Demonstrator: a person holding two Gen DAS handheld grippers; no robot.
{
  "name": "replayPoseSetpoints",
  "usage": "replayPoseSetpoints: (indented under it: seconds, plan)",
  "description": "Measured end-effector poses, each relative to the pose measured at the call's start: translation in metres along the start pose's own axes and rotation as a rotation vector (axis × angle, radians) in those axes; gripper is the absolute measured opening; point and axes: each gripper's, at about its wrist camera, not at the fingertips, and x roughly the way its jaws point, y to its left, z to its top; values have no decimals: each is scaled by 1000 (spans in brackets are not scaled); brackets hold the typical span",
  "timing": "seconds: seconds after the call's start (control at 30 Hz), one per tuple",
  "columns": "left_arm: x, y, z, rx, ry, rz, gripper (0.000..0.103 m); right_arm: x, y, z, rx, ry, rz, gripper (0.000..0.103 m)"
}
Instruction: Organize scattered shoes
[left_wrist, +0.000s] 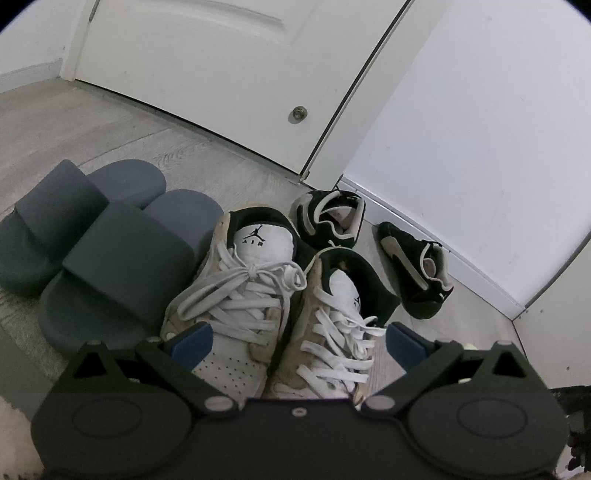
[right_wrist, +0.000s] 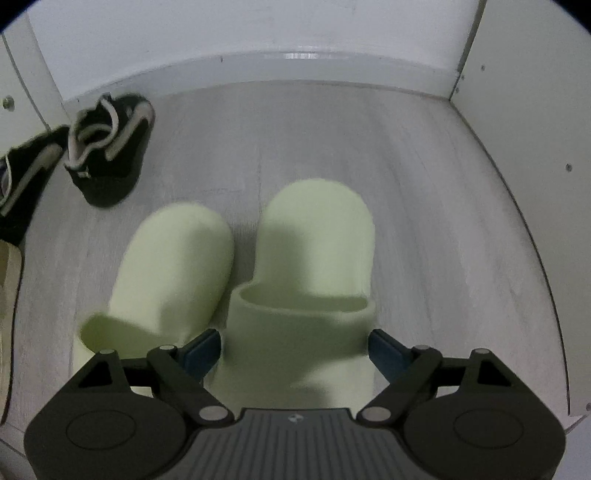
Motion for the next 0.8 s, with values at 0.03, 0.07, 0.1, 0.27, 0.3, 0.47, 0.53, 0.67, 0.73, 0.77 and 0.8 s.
replayPoseSetpoints:
  seconds: [0.03,0.07,0.1,0.27,0.3,0.47,0.53,0.67,0.73,0.77,0.8]
  plan:
    - [0,0,0,2,-1,-2,102,-1,-1,1,8,-16,2,93]
    - [0,-1,0,5,-2,-3,102,-1,-3,2,13,-24,3,99]
    - [1,-1,0,8,-2,-3,101,4,-5,7,29,-26,2,100]
    - [0,-1,0,10,-1,-3,102,29,-18,14,121,19,15,100]
    - [-1,0,0,7,-2,-3,102,38,-20,13,128,39,31,97]
    - [-1,1,1,-1,-6,-8,101,40,-12,6,16,76,42,94]
    - [-1,0,1,2,-7,-8,102,36,-12,1,-24,113,53,94]
    - [-2,-1,1,10,-11,-14,102,27,-6,-11,-141,151,75,93]
    - [-2,-2,1,16,-9,-12,102,23,6,-13,-221,142,61,93]
    - [-2,-3,1,20,-8,-12,102,23,9,-13,-236,139,58,93]
    - [-2,-3,0,22,-10,-12,102,21,18,-14,-294,127,48,93]
